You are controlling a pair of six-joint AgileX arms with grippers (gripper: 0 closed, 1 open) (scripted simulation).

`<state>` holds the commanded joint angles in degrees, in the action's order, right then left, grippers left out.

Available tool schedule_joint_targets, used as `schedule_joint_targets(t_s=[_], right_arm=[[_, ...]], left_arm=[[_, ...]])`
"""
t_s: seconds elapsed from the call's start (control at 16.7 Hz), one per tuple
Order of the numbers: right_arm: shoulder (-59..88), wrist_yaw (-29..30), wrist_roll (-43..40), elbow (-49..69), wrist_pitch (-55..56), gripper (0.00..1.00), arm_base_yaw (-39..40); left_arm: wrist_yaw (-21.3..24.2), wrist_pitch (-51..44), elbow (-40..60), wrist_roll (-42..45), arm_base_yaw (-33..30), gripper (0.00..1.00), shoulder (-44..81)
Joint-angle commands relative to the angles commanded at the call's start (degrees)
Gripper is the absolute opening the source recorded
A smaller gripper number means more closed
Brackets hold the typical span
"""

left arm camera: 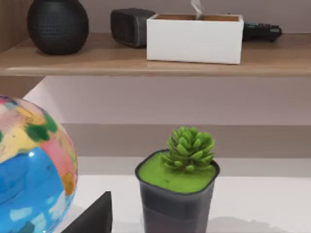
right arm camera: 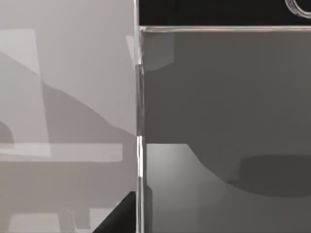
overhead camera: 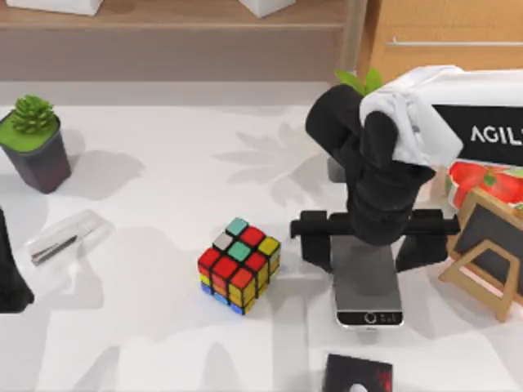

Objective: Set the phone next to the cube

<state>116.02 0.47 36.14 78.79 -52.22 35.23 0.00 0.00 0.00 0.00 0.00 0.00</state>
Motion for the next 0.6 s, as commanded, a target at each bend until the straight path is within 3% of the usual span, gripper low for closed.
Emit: schedule_joint_targets(t_s=[0.24, 0.6], right_arm=[[0.0, 0.0, 0.0, 0.0, 0.0, 0.98, 0.0], [0.0, 0.0, 0.0, 0.0, 0.0, 1.0, 0.0]], left_arm=[[0.0, 0.0, 0.0, 0.0, 0.0, 1.0, 0.0], [0.0, 0.0, 0.0, 0.0, 0.0, 1.0, 0.0]])
